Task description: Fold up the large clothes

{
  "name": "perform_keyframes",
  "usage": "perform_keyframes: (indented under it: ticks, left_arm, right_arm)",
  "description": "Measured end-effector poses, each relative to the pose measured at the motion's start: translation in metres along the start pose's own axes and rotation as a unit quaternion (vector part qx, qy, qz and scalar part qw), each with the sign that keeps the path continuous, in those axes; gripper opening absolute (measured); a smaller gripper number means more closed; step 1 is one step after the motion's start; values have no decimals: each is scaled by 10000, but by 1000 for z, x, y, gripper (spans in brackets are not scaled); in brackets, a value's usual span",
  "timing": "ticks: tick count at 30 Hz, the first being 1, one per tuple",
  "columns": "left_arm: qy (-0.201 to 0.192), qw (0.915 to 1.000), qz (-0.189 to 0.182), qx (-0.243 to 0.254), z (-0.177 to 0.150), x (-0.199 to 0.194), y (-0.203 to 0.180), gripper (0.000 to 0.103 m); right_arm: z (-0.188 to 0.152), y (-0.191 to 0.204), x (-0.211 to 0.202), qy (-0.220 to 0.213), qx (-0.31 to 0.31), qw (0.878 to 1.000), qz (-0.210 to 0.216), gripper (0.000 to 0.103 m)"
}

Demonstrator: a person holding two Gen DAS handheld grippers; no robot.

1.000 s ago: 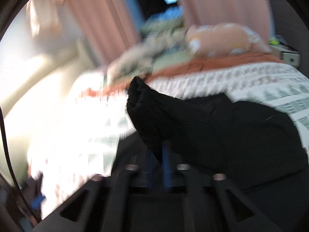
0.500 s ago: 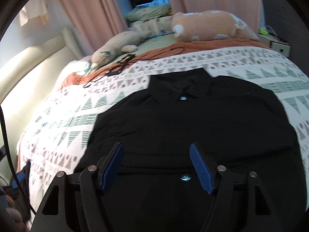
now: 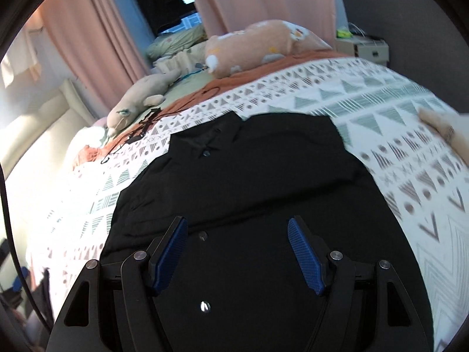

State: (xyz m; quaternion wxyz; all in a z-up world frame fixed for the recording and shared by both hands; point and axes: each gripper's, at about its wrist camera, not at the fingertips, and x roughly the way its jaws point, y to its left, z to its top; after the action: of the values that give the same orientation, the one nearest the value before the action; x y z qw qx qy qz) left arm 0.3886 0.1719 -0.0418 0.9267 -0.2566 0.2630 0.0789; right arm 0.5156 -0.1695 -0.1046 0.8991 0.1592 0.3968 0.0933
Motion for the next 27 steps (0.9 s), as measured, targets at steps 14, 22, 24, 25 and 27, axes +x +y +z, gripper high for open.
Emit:
perform_keyframes:
  ticks: [14,22,24,25,27]
  left_arm:
    - [-131,9991,345,219,-80,-72,7,102]
    - [-127,9992,346,172,-123,-118,12,102]
    - [-92,9997,240,58,-130,-133,16,102]
    - [-33,9999,91,-72,-133,-142,20,102]
    - [-74,9998,5,-204,-137,-163,25,102]
  right_arm:
    - [-50,-81,-102,-138,622,9978,203,71]
    - [-90,-113,-140,-64,874,9955,349,81]
    - [-101,-120,-154,-82,922,9946,465,84]
    - [-108,-124,-164,-98,949,9940,531,88]
    - [-121,-131,-182,-153,958,9933,623,90]
